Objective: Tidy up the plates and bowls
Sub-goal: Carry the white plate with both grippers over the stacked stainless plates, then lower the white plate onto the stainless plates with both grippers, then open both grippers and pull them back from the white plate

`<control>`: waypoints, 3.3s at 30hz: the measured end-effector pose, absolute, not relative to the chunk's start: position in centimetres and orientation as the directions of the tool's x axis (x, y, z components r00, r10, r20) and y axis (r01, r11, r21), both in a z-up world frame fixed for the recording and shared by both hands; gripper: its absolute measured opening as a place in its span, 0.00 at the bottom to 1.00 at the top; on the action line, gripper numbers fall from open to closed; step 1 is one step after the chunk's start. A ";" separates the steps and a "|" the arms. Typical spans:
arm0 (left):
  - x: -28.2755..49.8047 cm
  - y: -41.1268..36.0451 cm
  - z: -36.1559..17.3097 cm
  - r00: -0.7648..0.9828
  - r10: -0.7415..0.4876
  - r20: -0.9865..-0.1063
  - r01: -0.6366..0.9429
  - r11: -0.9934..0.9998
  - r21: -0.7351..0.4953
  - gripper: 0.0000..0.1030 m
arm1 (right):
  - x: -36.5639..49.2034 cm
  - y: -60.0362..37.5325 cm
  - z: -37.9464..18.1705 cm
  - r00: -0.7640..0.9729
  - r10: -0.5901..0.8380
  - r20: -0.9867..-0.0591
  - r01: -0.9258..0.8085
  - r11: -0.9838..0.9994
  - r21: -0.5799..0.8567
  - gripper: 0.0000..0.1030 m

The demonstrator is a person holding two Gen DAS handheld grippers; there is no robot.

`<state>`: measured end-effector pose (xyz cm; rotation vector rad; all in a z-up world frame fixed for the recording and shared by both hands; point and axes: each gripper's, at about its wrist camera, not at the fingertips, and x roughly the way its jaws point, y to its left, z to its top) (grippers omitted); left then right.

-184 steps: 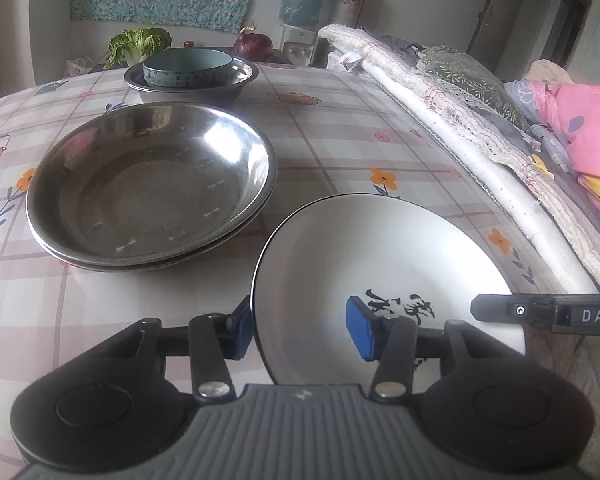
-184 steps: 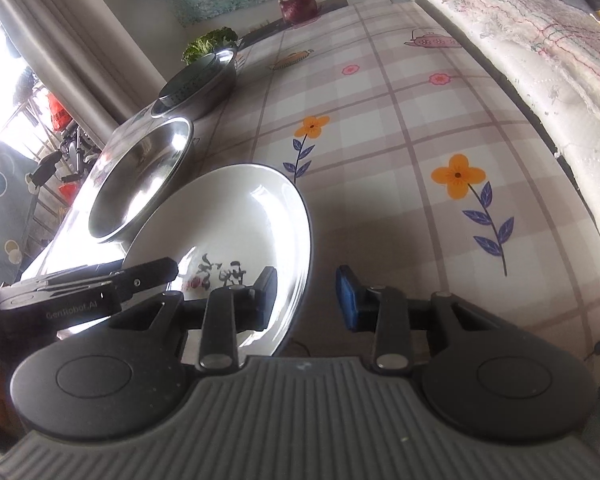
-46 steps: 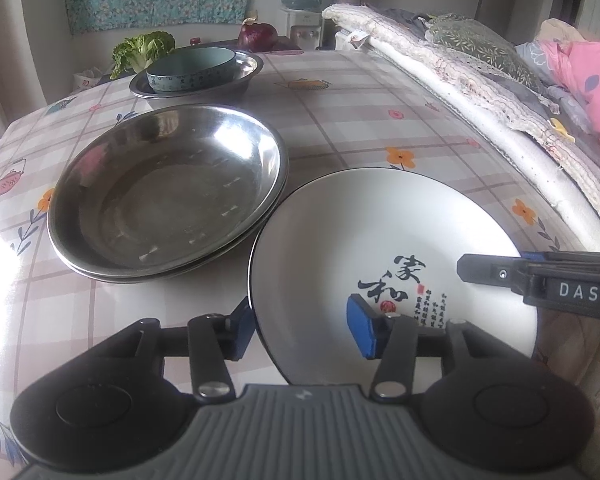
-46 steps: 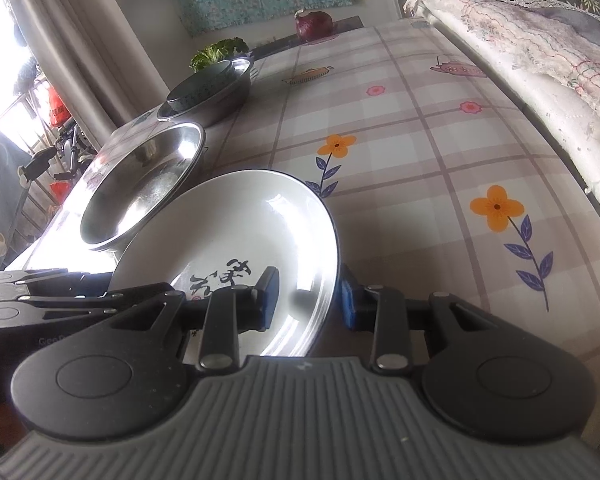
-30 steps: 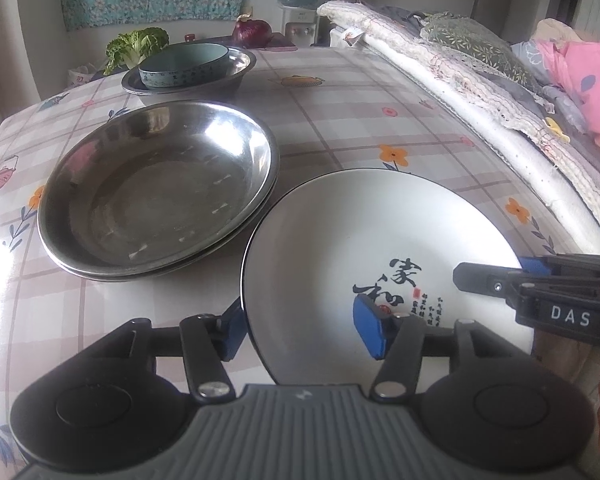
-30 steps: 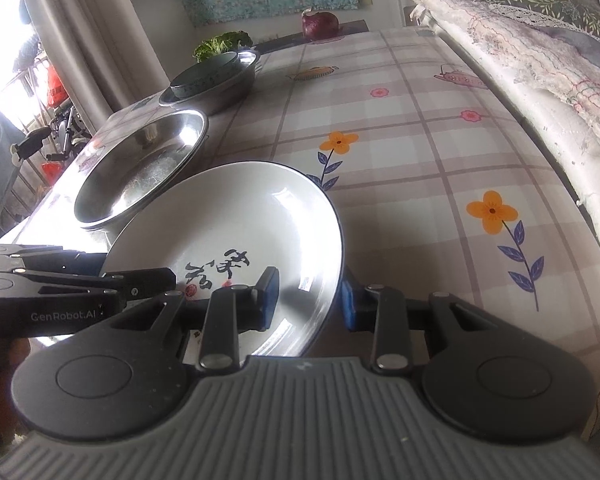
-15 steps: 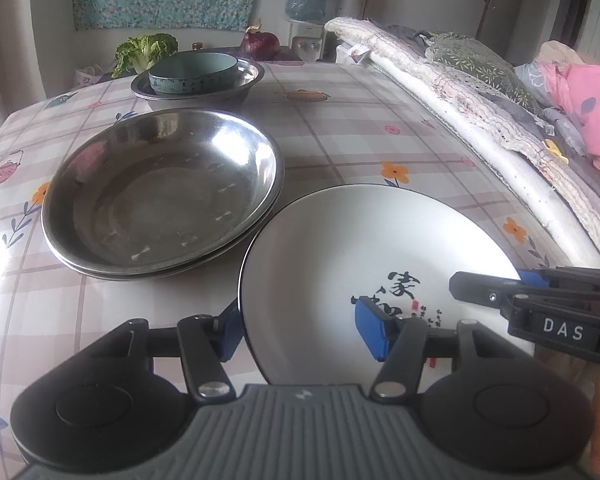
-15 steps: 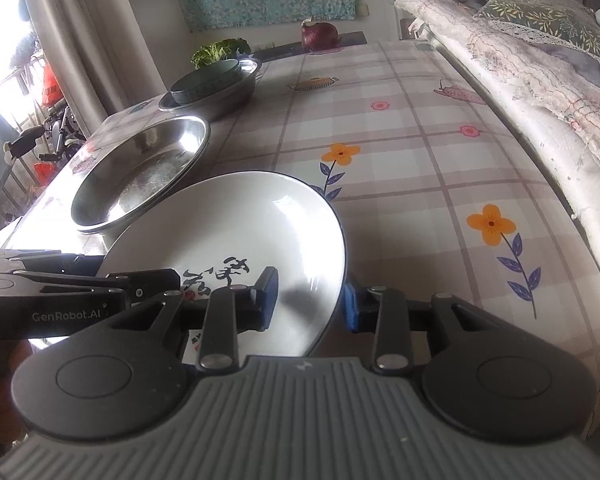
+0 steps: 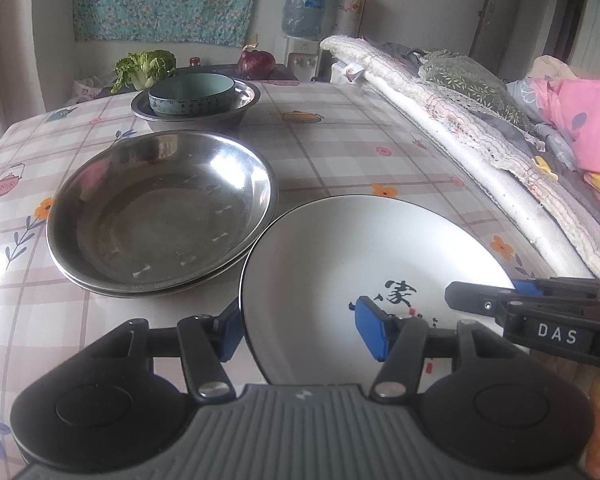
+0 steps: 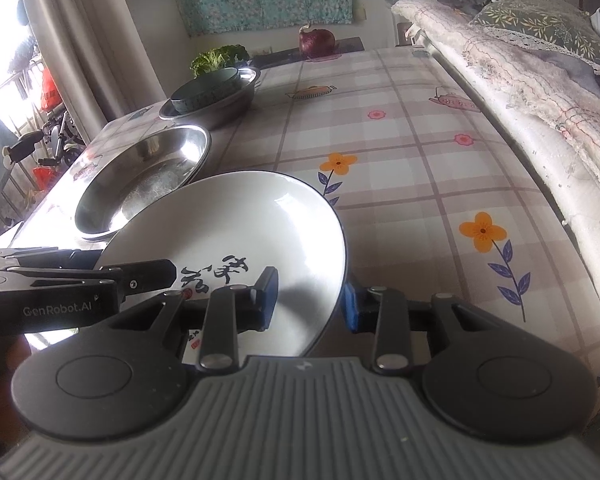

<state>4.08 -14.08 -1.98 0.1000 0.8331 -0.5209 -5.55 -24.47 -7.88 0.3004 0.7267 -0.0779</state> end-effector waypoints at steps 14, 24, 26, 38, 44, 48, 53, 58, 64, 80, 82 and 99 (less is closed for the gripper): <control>3.8 -13.5 -0.6 0.584 -0.421 -0.694 0.474 0.871 -0.130 0.57 | -5.7 -24.4 -6.4 0.760 0.034 -0.649 0.171 0.953 0.250 0.32; 3.8 -11.8 0.3 0.614 -0.428 -0.663 0.452 0.880 -0.150 0.57 | -5.1 -23.3 -4.8 0.774 0.026 -0.633 0.157 0.960 0.231 0.32; 3.9 -11.3 0.5 0.621 -0.425 -0.659 0.441 0.884 -0.155 0.57 | -4.8 -22.9 -4.6 0.775 0.030 -0.632 0.148 0.963 0.226 0.32; 6.3 -6.8 0.9 0.668 -0.370 -0.646 0.346 0.923 -0.170 0.57 | -0.9 -18.9 -3.7 0.774 0.090 -0.627 0.070 0.971 0.227 0.32; 8.2 -4.8 0.6 0.674 -0.339 -0.656 0.294 0.938 -0.183 0.57 | 2.0 -16.9 -4.0 0.758 0.127 -0.640 0.034 0.972 0.233 0.32; 9.2 -4.1 0.2 0.669 -0.333 -0.664 0.278 0.941 -0.192 0.57 | 3.7 -16.4 -4.4 0.745 0.146 -0.651 0.032 0.967 0.253 0.32; 10.2 -3.6 -0.1 0.672 -0.335 -0.660 0.272 0.941 -0.200 0.57 | 5.7 -16.2 -5.1 0.725 0.155 -0.671 0.045 0.962 0.270 0.32; 11.4 -3.4 -0.4 0.671 -0.331 -0.664 0.259 0.943 -0.209 0.57 | 7.3 -16.2 -5.1 0.727 0.162 -0.667 0.047 0.958 0.284 0.31; 12.0 -2.8 -0.4 0.683 -0.327 -0.653 0.247 0.945 -0.215 0.57 | 8.7 -16.7 -5.2 0.730 0.172 -0.662 0.061 0.948 0.314 0.31; 11.4 -2.1 0.2 0.713 -0.306 -0.631 0.221 0.952 -0.212 0.64 | 8.1 -18.2 -5.6 0.743 0.134 -0.656 0.122 0.936 0.329 0.59; 11.2 -2.3 0.2 0.713 -0.305 -0.632 0.224 0.952 -0.207 0.66 | 7.7 -18.4 -5.7 0.743 0.132 -0.656 0.128 0.934 0.333 0.61; 9.5 -4.8 1.0 0.711 -0.240 -0.661 0.264 0.962 -0.066 0.86 | 5.0 -19.2 -6.1 0.727 0.127 -0.674 0.157 0.926 0.344 0.78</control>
